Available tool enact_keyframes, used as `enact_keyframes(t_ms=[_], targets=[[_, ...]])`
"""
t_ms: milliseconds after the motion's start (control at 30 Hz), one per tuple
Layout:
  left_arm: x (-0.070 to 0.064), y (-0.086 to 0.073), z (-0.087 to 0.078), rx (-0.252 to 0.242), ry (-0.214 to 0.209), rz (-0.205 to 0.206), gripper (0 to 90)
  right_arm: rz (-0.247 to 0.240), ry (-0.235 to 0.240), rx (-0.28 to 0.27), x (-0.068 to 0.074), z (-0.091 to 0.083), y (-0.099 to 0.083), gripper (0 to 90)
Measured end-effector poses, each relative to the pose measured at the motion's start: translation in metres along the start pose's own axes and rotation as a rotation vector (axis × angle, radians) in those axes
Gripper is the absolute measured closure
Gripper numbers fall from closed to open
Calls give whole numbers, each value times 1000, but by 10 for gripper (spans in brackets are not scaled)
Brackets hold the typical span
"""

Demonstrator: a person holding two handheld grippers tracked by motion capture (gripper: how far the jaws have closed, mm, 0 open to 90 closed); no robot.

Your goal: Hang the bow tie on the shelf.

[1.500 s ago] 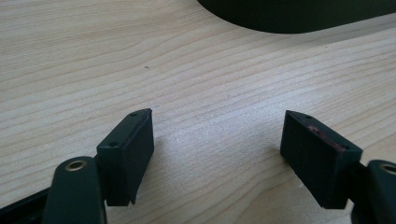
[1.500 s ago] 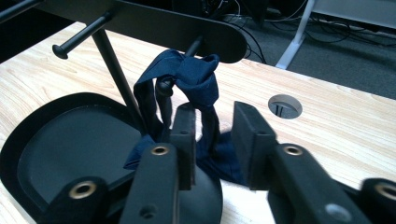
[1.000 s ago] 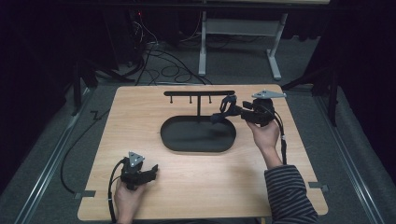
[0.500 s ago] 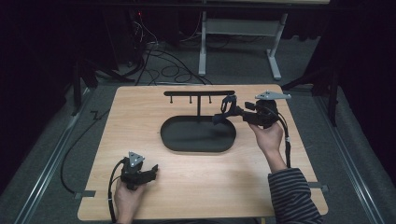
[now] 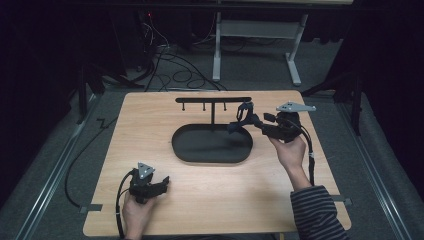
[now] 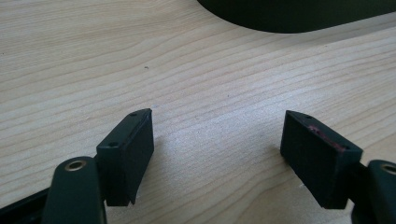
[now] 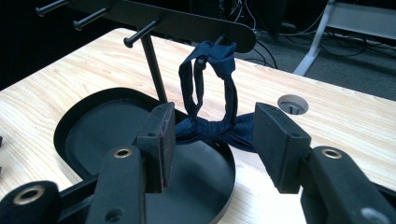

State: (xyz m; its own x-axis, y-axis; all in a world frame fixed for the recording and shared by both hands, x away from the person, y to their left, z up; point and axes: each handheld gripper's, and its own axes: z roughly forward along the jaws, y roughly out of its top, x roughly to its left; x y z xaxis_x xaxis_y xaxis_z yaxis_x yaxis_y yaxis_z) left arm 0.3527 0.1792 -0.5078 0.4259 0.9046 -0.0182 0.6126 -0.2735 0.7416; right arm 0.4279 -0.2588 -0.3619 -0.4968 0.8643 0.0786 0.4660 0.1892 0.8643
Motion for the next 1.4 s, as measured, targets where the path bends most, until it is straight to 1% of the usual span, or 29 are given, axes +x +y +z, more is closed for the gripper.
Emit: enact_keyframes(t_ms=[333,867,1067,1300,1400], targets=[[0,0,0,0,-1,0,263,-6,13,-16,6,-10,-7,524],[0,0,0,0,0,0,263,16,16,-20,5,-21,-24,526],[0,0,0,0,0,0,263,27,17,-26,5,-23,-29,527],[0,0,0,2,0,0,263,36,19,-18,5,-26,-35,526],[0,0,0,0,0,0,263,40,22,-26,6,-28,-37,527]])
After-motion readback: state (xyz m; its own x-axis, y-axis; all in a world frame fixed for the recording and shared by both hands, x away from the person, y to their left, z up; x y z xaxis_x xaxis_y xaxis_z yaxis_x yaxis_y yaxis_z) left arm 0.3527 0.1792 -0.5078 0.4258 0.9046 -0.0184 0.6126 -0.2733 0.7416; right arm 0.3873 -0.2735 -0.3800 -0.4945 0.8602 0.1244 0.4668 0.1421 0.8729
